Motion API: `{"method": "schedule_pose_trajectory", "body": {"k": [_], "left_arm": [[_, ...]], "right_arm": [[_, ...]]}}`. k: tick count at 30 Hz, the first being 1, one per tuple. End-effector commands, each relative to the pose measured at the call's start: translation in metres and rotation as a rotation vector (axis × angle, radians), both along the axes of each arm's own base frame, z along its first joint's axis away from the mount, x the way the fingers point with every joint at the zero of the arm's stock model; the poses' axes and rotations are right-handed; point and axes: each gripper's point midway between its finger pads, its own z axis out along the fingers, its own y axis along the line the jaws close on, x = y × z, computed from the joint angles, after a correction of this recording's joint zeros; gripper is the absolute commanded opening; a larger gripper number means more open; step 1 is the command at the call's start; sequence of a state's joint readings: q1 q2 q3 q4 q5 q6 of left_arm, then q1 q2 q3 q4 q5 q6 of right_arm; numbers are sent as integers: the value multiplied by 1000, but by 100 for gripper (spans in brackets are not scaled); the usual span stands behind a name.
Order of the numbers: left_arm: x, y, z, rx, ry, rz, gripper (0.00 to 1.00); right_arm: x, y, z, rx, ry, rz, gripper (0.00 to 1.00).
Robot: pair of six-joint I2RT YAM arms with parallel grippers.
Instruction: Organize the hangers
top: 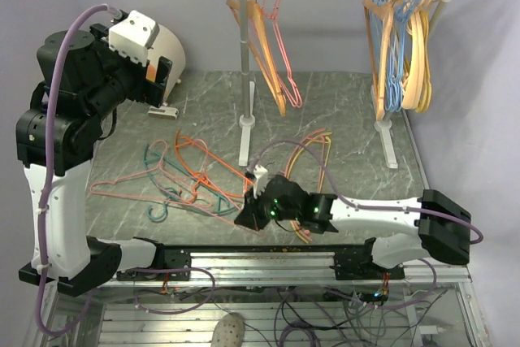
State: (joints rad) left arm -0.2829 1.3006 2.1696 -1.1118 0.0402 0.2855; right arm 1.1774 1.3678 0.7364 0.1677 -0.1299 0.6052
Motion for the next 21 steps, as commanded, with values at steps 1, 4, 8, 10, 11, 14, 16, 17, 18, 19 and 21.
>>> {"method": "schedule_pose_trajectory", "body": {"k": [1,4,8,10,11,14,16,17,18,19,21], "left_arm": [[9,42,-13,4,33,265,99],[8,44,-24,12,53,276,99],[5,41,-33,15,75,251,99],[4,41,-35,19,81,245,99],[4,42,-36,21,83,245,99],[2,42,-37,24,86,247,99],[1,42,-37,24,88,243,99],[1,42,-38,23,90,241,99],[1,42,-38,22,92,239,99],[1,42,-38,23,93,238,100],[2,41,-40,23,99,231,100]], "right_arm": [[-8,-25,1,53,61,-148,0],[-2,-51,-5,77,97,-281,0],[21,-88,11,85,38,-480,0],[28,-104,26,104,17,-549,0],[33,-116,26,88,7,-599,0],[37,-141,29,77,33,-706,0],[37,-154,27,66,60,-762,0],[37,-158,27,67,67,-776,0],[37,-162,27,61,77,-796,0],[37,-164,28,56,79,-806,0],[38,-167,29,43,85,-829,0]]}}
